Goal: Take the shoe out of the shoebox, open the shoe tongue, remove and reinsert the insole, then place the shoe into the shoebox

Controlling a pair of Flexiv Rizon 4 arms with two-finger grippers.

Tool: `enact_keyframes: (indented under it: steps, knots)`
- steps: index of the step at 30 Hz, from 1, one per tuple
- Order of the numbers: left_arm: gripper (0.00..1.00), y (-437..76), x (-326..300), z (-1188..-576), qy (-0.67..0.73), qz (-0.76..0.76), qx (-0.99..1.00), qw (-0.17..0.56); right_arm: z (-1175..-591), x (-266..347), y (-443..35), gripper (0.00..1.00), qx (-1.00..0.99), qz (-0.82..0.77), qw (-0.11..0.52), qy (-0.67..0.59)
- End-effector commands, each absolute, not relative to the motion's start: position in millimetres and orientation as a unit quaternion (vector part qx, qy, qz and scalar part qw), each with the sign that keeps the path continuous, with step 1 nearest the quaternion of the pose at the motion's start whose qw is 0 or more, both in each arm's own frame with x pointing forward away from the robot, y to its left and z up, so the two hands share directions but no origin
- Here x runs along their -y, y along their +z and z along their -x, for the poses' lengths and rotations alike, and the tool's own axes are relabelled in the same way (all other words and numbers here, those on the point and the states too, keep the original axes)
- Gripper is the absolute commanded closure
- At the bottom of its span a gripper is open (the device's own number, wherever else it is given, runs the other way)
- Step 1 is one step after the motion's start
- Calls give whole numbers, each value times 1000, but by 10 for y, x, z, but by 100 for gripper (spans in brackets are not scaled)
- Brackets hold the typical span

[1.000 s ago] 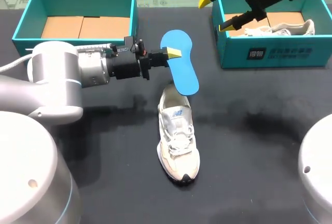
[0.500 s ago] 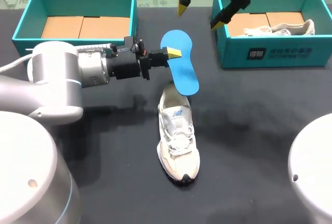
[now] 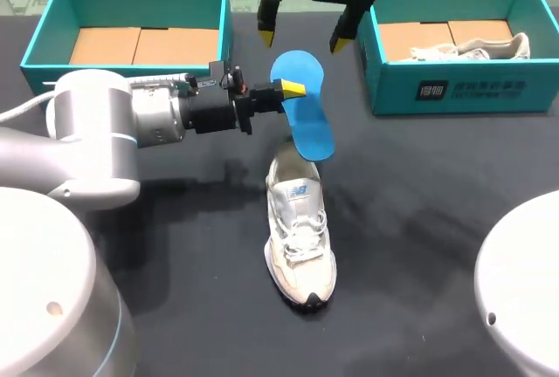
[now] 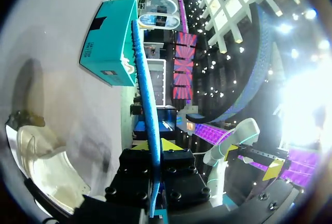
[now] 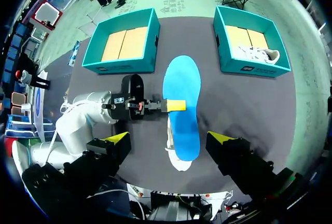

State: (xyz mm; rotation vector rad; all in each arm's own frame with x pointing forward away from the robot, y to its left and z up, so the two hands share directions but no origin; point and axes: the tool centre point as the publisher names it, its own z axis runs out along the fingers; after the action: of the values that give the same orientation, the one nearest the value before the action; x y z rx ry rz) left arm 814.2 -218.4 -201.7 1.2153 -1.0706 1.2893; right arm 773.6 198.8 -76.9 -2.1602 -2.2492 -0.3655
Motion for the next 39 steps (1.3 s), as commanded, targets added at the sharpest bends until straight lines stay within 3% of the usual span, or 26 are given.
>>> enact_keyframes:
  steps: [1, 7, 13, 23, 39]
  knots:
    - [100, -2019, 2186, -8139, 535, -505, 445, 510, -7710, -2109, -830, 0, 714, 695, -67, -53]
    - [100, -2019, 2186, -8139, 535, -505, 445, 510, -7677, -2149, -884, 0, 712, 696, -73, -56]
    - [100, -2019, 2186, -8139, 535, -505, 445, 510, -7670, -2063, -875, 0, 705, 704, -41, -76]
    - [100, -2019, 2186, -8139, 535, -505, 445, 510, -7761, -1789, -781, 0, 680, 708, 94, -163]
    - [100, -2019, 2186, -8139, 535, -505, 445, 510, -7920, -1499, -732, 0, 644, 672, 233, -282]
